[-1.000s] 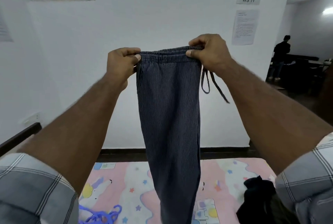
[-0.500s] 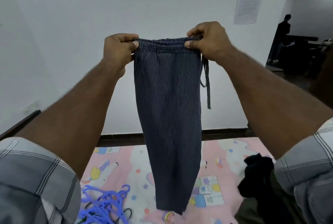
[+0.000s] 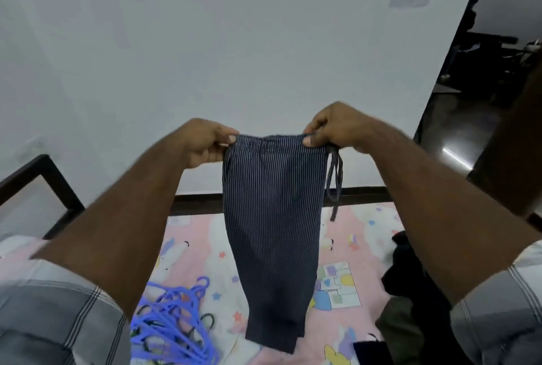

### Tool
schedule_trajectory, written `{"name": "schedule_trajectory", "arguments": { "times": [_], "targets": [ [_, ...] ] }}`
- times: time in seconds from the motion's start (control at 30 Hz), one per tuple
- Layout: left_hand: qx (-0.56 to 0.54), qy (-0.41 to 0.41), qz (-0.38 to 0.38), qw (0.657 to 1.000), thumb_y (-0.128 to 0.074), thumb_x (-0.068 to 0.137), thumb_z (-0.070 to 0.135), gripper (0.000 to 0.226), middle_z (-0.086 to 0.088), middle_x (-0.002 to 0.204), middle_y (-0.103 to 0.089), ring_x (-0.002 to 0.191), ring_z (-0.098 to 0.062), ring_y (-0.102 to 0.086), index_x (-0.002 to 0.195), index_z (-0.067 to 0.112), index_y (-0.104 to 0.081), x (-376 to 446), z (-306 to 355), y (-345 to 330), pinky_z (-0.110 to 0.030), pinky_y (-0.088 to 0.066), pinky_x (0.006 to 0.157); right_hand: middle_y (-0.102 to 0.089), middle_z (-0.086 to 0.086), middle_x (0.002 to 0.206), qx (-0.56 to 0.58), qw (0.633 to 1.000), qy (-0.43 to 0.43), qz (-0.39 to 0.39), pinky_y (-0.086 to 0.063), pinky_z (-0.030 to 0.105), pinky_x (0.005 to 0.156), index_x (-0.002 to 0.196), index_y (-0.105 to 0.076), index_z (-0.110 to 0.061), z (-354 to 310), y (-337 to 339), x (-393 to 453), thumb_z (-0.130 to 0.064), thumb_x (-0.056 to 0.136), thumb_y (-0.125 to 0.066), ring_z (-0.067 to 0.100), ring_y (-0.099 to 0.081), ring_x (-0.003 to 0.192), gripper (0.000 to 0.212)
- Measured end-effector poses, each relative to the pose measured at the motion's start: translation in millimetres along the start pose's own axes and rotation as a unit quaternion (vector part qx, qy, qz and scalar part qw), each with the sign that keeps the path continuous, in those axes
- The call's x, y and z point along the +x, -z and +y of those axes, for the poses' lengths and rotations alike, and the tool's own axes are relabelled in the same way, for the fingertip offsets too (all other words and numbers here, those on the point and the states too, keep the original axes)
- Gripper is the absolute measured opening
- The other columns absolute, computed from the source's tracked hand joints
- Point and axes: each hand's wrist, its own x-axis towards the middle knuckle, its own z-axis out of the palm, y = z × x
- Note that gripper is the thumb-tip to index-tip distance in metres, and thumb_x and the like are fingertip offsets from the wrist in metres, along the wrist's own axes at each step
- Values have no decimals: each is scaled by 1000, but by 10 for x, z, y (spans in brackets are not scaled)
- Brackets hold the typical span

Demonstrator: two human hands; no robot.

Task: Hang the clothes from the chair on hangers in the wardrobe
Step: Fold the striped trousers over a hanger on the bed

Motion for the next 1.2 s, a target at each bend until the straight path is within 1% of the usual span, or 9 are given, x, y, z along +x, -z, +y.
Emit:
{"name": "schedule_trajectory", "arguments": {
  "times": [0.2, 0.3, 0.37, 0.47, 0.63, 0.83, 1.0, 1.13, 1.2],
  "targets": [
    [-3, 142, -26, 990, -50, 94, -11, 28, -22, 110, -71, 89, -26, -70, 118, -8, -65, 396, -985, -87, -34, -63, 69, -72, 11, 73, -8, 990, -84, -114, -50, 28, 57, 85, -77, -10, 778, -588, 237, -10, 76, -84, 18, -59, 60, 11],
    [9, 159, -3, 987, -53, 94, -11, 24, -14, 94, -74, 79, -23, -72, 112, -5, -68, 656, -1209, -153, -36, -61, 70, -70, 9, 71, 22, 986, -115, -115, -49, 23, 52, 91, -75, -6, 1035, -720, 462, -5, 78, -83, 14, -61, 56, 15],
    [8, 154, 21, 988, -54, 94, -11, 22, -15, 96, -74, 81, -24, -72, 108, -4, -69, 860, -1229, -202, -38, -60, 74, -72, 6, 74, 13, 991, -97, -91, -55, 24, 59, 93, -74, -4, 1150, -753, 681, -4, 78, -83, 14, -68, 62, 17],
    [-1, 108, 76, 991, -58, 93, -9, 18, -16, 98, -74, 88, -27, -72, 103, -1, -71, 1189, -1064, -274, -40, -60, 78, -74, 1, 84, -38, 997, -62, -29, -56, 29, 78, 96, -76, -11, 1219, -710, 1088, -16, 76, -86, 15, -71, 81, 23],
    [-35, -48, 167, 984, -63, 91, -7, 18, -10, 91, -72, 88, -24, -69, 91, 8, -71, 1664, -165, -389, -30, -57, 70, -71, 0, 100, -67, 989, 27, 129, -40, 15, 82, 108, -75, -15, 785, -144, 1662, -22, 80, -82, 9, -62, 91, 29],
    [-79, -263, 202, 940, -63, 92, -4, 17, -10, 93, -72, 87, -22, -69, 96, 10, -71, 1425, 1253, -357, -37, -60, 85, -73, -1, 113, -62, 940, 166, 292, -39, 11, 89, 114, -73, -16, -282, 822, 1679, -23, 84, -77, 4, -59, 95, 32],
    [-102, -314, 184, 926, -62, 92, -4, 19, -15, 105, -73, 90, -20, -70, 105, 7, -72, 791, 1562, -268, -41, -59, 90, -72, -5, 111, -59, 922, 212, 320, -37, 9, 84, 113, -73, -18, -745, 1050, 1131, -25, 83, -78, 4, -59, 95, 32],
    [-110, -307, 160, 932, -61, 93, -6, 22, -12, 99, -72, 90, -20, -70, 113, 0, -69, 117, 1306, -291, -39, -59, 91, -71, -8, 107, -68, 923, 206, 317, -30, -3, 72, 113, -73, -20, -793, 858, 448, -27, 82, -79, 3, -57, 92, 32],
    [-121, -296, 143, 937, -61, 93, -6, 22, -11, 97, -73, 89, -19, -70, 113, 0, -69, -256, 1058, -317, -36, -59, 90, -70, -9, 104, -71, 928, 196, 309, -31, 1, 75, 113, -74, -20, -758, 676, 26, -27, 82, -79, 3, -57, 92, 32]
  ]
}}
